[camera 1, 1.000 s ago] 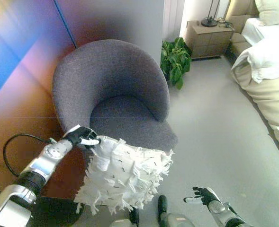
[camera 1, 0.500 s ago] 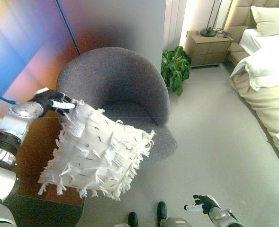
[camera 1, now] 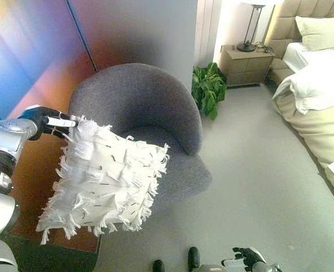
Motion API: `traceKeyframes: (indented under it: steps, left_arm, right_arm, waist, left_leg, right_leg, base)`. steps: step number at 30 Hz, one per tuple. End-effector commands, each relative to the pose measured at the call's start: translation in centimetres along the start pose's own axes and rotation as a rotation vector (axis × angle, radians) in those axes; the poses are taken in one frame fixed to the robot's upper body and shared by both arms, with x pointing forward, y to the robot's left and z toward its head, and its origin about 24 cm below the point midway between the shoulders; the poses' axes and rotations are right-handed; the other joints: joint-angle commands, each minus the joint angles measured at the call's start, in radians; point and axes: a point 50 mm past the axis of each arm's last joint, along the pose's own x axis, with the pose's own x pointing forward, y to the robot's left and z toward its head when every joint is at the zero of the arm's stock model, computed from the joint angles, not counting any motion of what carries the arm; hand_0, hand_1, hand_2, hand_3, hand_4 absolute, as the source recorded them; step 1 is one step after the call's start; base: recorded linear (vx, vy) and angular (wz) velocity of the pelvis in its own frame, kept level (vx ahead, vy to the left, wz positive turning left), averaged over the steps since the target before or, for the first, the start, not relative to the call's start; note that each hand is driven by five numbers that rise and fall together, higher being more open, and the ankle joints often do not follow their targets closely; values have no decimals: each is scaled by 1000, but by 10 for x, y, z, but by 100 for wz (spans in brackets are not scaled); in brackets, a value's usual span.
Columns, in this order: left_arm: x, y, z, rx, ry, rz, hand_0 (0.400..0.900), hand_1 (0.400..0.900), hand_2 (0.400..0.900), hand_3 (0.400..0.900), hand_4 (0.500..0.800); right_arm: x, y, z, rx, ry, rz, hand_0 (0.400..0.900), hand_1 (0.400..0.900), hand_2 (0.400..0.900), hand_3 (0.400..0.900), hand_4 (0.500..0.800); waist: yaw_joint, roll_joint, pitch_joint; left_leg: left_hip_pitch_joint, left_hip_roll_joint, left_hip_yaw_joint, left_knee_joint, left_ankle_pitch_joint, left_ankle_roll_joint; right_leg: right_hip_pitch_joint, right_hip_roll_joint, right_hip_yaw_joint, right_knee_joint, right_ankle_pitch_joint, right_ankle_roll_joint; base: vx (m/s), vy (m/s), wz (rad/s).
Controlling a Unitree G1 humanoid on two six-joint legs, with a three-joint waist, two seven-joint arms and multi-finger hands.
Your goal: Pick up the pillow and put it on the sofa.
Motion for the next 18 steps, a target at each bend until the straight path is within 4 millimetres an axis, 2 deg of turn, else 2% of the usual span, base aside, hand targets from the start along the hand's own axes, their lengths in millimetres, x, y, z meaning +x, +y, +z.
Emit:
traceKeyframes:
  steps: [1, 7, 8, 9, 14, 18]
  left_arm:
    - [-32, 66, 61, -222, -273, 297, 400, 400, 400, 400, 500]
    - [-33, 67, 72, -222, -302, 401, 400, 400, 400, 400, 500]
    - [-34, 69, 74, -228, -307, 419, 496, 496, 496, 496, 558]
    - [-34, 70, 75, -238, -314, 439, 900, 900, 900, 900, 800]
    - [-41, 75, 90, -234, -364, 511, 900, 900, 900, 900, 800]
    - [-42, 70, 102, -226, -383, 526, 900, 900, 900, 900, 800]
  right_arm:
    - [-1, -27, -2, -89, -24, -72, 900, 900, 900, 900, 800]
    - [0, -46, 21, -84, -86, -114, 900, 900, 900, 900, 800]
    - [0, -48, 24, -85, -94, -117, 900, 900, 900, 900, 800]
    - [0, -50, 28, -88, -106, -120, 900, 900, 900, 900, 800]
    - [0, -57, 43, -98, -152, -136, 900, 900, 900, 900, 800]
    - [0, -59, 55, -109, -186, -138, 900, 900, 900, 900, 800]
  waist:
    - [-38, 64, -45]
    - [-57, 72, 32]
    - [-60, 73, 40]
    - [-64, 74, 50]
    - [-75, 80, 90]
    - [-77, 84, 114]
  left_leg:
    - [-43, 23, 30, 18, -32, -39]
    - [-87, 18, 35, 12, -21, -39]
    - [-93, 16, 35, 12, -20, -39]
    - [-100, 16, 36, 14, -18, -39]
    - [-123, 6, 34, 17, -13, -34]
    - [-139, 0, 26, 16, -7, -33]
  right_leg:
    - [18, -85, 73, 74, -131, 172]
    - [-41, -88, 96, 92, -126, 166]
    - [-49, -88, 102, 94, -125, 166]
    - [-58, -88, 107, 97, -124, 165]
    - [-88, -87, 135, 107, -119, 161]
    - [-103, -86, 149, 109, -116, 159]
  base:
    - [-131, 52, 0]
    - [-108, 64, 2]
    - [-53, 46, -4]
    - [-51, 43, -5]
    - [-36, 39, -5]
    - [-78, 28, -1]
